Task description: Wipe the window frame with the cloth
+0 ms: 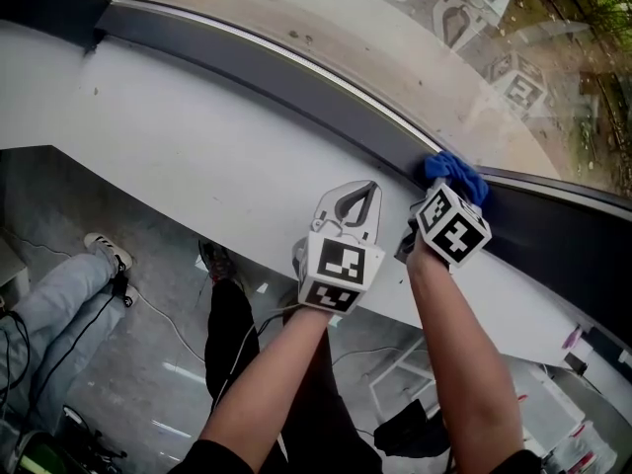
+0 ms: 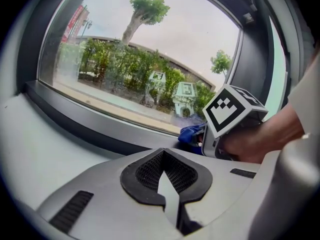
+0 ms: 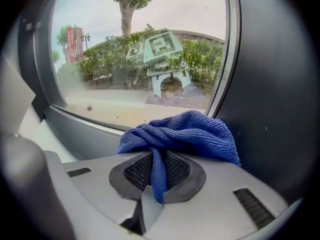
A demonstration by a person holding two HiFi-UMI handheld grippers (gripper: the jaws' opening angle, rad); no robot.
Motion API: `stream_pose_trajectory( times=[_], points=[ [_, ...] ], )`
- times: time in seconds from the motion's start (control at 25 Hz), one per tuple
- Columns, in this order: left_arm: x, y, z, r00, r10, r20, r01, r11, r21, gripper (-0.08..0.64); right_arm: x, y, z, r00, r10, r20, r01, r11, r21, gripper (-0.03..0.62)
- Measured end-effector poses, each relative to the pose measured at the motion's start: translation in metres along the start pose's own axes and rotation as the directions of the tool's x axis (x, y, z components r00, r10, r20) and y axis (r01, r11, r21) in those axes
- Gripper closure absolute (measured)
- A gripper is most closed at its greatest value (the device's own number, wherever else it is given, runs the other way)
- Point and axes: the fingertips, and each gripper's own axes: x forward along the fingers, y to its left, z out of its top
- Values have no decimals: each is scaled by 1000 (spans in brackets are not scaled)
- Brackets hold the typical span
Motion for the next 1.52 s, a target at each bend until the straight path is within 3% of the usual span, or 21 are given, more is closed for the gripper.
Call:
stream_pose_trajectory(
  times=[0.2, 0.36, 0.48, 0.8, 1.52],
  points=[
    [-2, -5, 10, 1000, -13, 9, 13, 999, 37, 557, -6, -6, 4, 999, -31, 18, 29, 993, 113, 561],
    [-7, -3, 13, 1000, -15, 6, 14, 998, 56, 555, -12, -10, 6, 998, -55, 35, 44, 964, 264, 561],
    [-12, -1, 21, 1000, -16, 11, 15, 997, 75, 557, -19, -13, 11, 995, -63, 73, 36, 947, 320, 561],
    [-17, -11, 50, 999, -36, 35, 30, 988, 151, 557, -37, -19, 25, 987, -80, 140, 27, 938, 344, 563],
    [-32, -27, 74, 996, -78, 45, 67, 979, 193, 557, -69, -22, 50, 976, -107, 190, 8, 887, 461, 563]
  ],
)
